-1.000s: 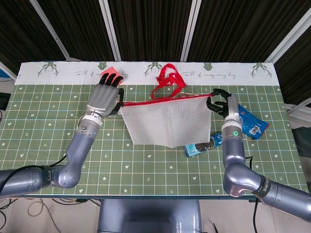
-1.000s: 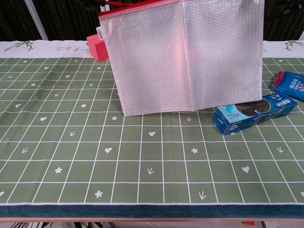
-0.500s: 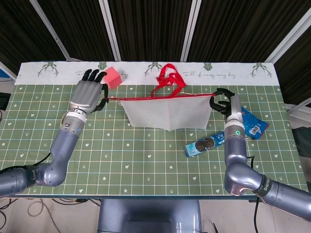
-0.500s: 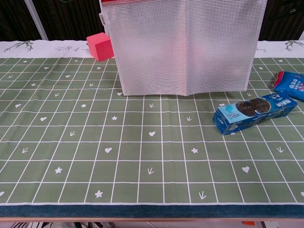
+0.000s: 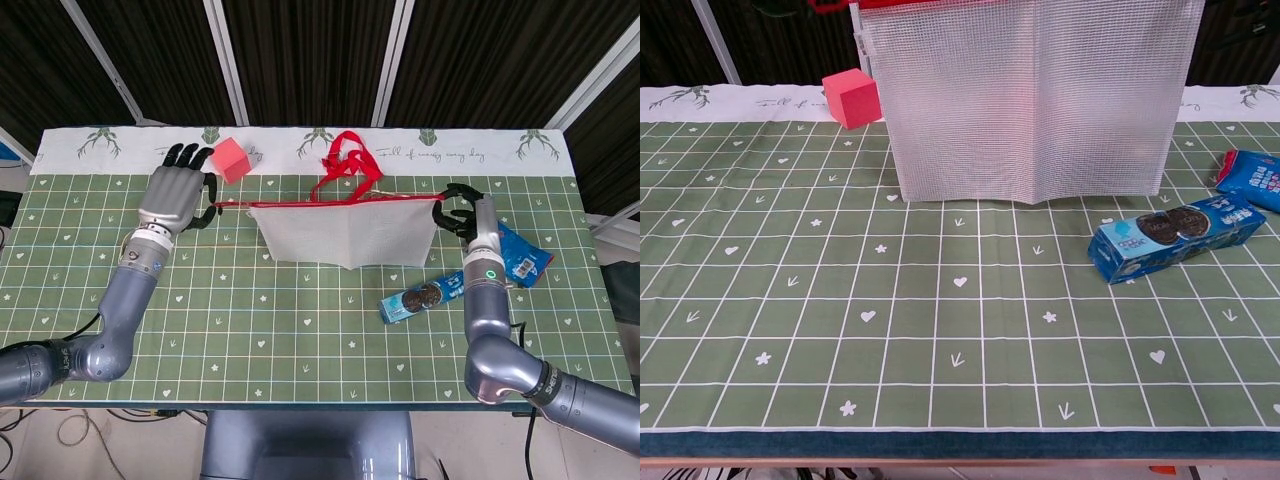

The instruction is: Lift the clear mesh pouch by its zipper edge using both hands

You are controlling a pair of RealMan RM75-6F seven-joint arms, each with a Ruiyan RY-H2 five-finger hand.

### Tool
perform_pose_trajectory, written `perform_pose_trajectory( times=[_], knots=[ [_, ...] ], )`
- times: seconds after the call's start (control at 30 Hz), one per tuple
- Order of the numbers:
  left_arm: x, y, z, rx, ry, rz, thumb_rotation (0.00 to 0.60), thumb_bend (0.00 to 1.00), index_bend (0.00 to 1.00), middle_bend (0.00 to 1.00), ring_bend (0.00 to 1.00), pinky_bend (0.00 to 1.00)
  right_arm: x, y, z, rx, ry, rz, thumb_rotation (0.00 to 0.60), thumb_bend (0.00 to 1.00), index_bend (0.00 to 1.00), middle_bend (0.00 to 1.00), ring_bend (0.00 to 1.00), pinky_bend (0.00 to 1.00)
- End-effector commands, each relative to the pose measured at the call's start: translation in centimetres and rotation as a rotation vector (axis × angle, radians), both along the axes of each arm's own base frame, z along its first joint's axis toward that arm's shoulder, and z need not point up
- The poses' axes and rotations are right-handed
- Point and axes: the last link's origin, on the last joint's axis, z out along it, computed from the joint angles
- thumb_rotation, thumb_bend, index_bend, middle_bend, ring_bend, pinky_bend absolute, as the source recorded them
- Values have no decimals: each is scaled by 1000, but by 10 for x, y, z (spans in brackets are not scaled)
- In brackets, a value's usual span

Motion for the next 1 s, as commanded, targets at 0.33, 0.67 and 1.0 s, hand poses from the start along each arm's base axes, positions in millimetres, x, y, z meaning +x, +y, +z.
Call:
perform_pose_trajectory(
  times=[0.33,0.67,1.0],
  knots=[
    [3,-7,-4,-3,-54,-5,600,102,29,0,0,0,1,4,-2,62,100,101,600,206,0,0,0,216],
    [-16,-43,3,-23,-106,-7,600,101,35,0,0,0,-29,27,5,95,260,116,600,204,0,0,0,216],
    [-86,-116,11,-10,-111,35,600,101,38,0,0,0,-83,85,7,154,601,234,600,173,0,0,0,216]
  ],
)
